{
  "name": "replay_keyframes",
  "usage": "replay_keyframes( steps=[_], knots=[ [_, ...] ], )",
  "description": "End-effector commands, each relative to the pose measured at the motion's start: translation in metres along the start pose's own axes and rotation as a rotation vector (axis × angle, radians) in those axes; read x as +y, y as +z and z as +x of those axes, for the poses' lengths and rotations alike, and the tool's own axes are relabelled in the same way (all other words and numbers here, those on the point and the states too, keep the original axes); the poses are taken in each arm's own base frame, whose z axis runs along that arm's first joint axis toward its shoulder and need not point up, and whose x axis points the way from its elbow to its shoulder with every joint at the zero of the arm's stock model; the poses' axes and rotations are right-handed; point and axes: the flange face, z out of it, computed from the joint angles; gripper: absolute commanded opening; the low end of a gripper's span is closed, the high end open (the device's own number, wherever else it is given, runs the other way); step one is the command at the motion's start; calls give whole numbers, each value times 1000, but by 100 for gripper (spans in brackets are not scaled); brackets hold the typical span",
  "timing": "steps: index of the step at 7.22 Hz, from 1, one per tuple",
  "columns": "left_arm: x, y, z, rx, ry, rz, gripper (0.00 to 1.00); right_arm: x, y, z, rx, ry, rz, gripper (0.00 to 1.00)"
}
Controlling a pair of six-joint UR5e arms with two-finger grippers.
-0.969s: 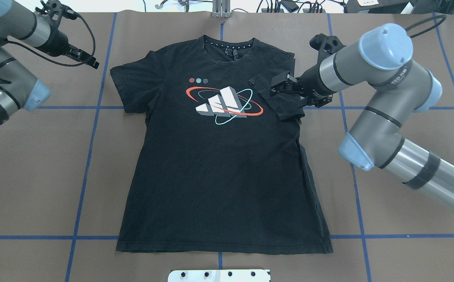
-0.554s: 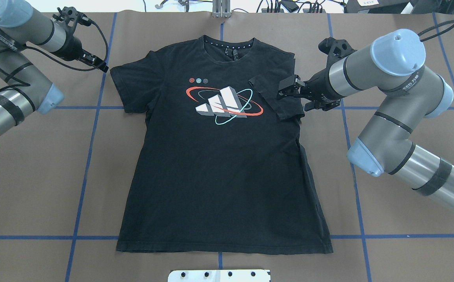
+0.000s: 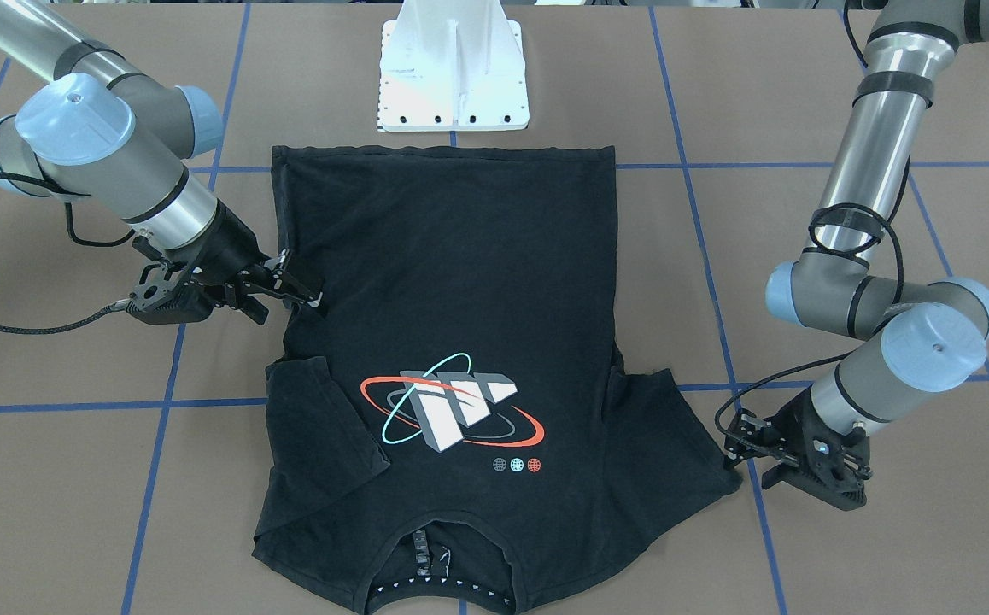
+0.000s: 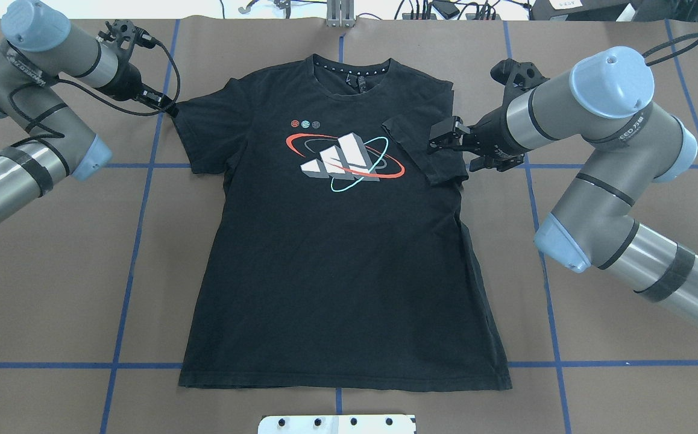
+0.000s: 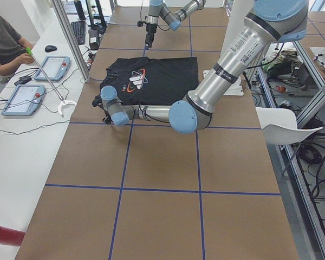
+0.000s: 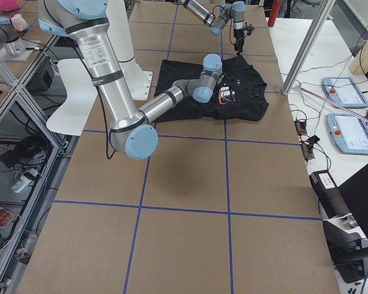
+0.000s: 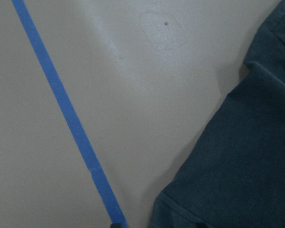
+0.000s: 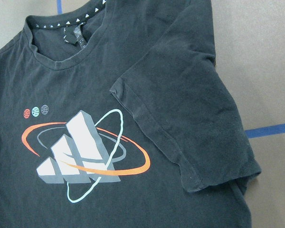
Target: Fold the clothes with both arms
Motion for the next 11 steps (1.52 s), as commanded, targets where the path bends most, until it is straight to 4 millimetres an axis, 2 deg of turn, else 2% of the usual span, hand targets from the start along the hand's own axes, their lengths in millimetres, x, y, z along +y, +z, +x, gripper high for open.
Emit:
replay_keyframes(
  steps=[1, 4, 7, 8, 9, 11],
  knots=[
    [2, 5, -2, 2, 1, -2, 57, 0, 1, 1, 2, 1, 0, 100],
    [-4, 7, 2, 8, 9, 6, 52, -1, 2, 1, 5, 2, 6, 100],
    [-4, 9, 2, 8, 10, 5, 50, -1, 2, 3, 8, 2, 7, 100],
    [-5, 9, 4, 10, 14, 9, 30, -1, 3, 4, 9, 3, 7, 100],
    [-5, 9, 4, 10, 13, 9, 0, 0, 2, 4, 8, 2, 7, 100],
    [-10, 4, 10, 19, -32, 20, 0, 0, 2, 4, 8, 2, 7, 100]
  ],
)
